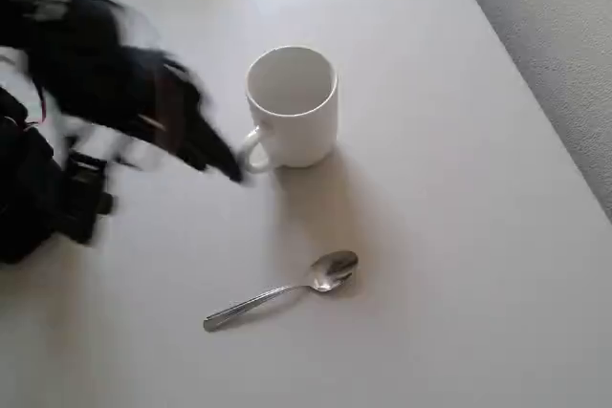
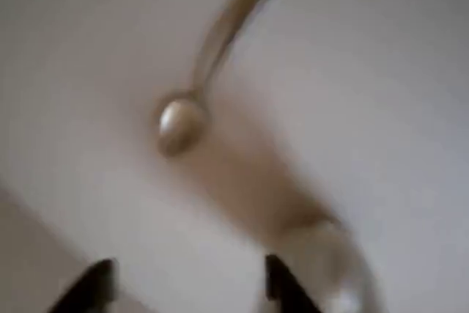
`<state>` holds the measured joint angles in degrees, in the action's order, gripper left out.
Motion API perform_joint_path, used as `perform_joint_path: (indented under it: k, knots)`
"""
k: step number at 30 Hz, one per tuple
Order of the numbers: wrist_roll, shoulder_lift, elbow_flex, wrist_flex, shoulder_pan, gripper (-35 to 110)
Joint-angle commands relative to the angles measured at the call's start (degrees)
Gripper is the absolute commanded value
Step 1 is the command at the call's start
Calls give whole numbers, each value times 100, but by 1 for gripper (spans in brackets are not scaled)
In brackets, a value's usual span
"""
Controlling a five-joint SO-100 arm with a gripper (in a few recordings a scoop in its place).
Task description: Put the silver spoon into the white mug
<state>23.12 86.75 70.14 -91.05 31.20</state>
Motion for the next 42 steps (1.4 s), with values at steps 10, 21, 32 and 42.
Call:
perform_joint_path:
  k: [10, 21, 32, 42]
  knots:
    - [1160, -3041, -2435, -369, 536, 31]
    - [1125, -4113, -3340, -633, 738, 31]
    - [1002, -4544, -3621, -642, 721, 21]
    - [686, -5660, -5432, -1459, 677, -2]
